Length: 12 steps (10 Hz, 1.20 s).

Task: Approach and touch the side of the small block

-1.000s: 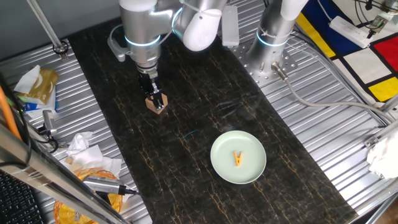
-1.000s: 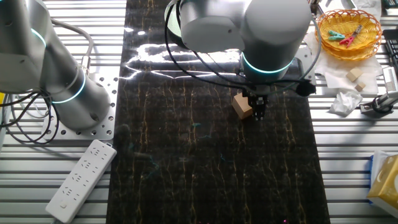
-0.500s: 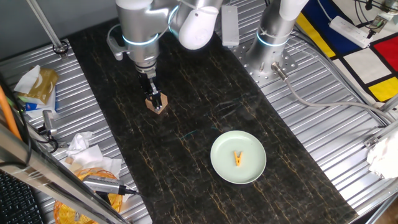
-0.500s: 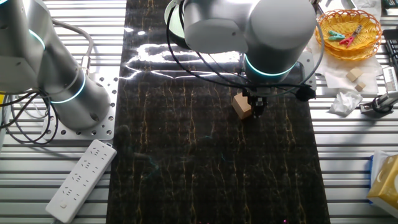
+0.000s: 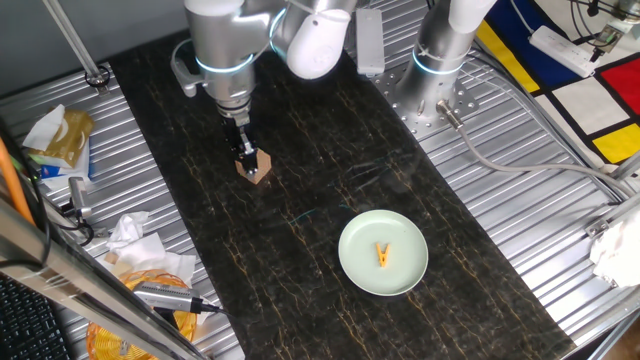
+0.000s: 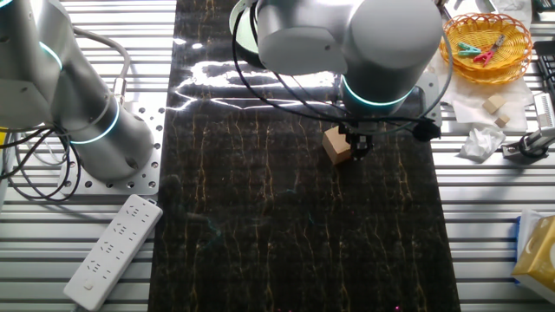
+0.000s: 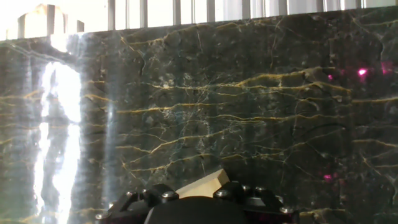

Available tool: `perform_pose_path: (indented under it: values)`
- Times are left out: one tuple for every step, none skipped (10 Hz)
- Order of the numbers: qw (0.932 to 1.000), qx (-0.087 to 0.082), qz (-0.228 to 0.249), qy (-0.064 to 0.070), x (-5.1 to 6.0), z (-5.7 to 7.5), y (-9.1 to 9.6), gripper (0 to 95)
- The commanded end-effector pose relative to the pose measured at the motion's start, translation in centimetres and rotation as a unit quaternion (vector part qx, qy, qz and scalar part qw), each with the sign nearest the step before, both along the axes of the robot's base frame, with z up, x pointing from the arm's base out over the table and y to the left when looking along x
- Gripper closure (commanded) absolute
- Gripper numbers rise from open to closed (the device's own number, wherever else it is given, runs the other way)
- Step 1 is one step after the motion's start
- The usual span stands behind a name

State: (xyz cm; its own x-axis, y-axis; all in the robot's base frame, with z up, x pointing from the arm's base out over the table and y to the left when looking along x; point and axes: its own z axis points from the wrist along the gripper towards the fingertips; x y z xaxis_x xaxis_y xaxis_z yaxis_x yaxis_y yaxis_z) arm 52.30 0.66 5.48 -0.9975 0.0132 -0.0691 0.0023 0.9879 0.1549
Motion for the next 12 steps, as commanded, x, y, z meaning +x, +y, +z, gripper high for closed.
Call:
perform_pose_path:
  values:
    - [1.0000,-0.002,0.009,0.000,0.0,0.1,0.0,19.0]
    - [0.9998,-0.005,0.019,-0.005,0.0,0.1,0.0,0.0]
    - [0.9996,-0.010,0.026,-0.007,0.0,0.1,0.0,0.0]
    - [0.9992,-0.019,0.035,-0.010,0.1,0.1,0.0,0.0]
    - [0.9987,-0.027,0.041,-0.014,0.1,0.1,0.0,0.0]
    - [0.9967,-0.049,0.059,-0.025,0.1,0.1,0.0,0.0]
    - [0.9949,-0.067,0.071,-0.027,0.0,0.2,0.0,0.0]
    - [0.9925,-0.089,0.080,-0.025,0.0,0.4,0.0,0.0]
    - [0.9915,-0.099,0.082,-0.019,-0.1,0.7,0.0,0.0]
    - [0.9911,-0.106,0.080,-0.013,-0.3,1.1,0.1,0.0]
    - [0.9903,-0.114,0.078,-0.011,-0.6,1.7,0.1,0.0]
    - [0.9905,-0.115,0.075,-0.009,-0.8,2.3,0.2,0.0]
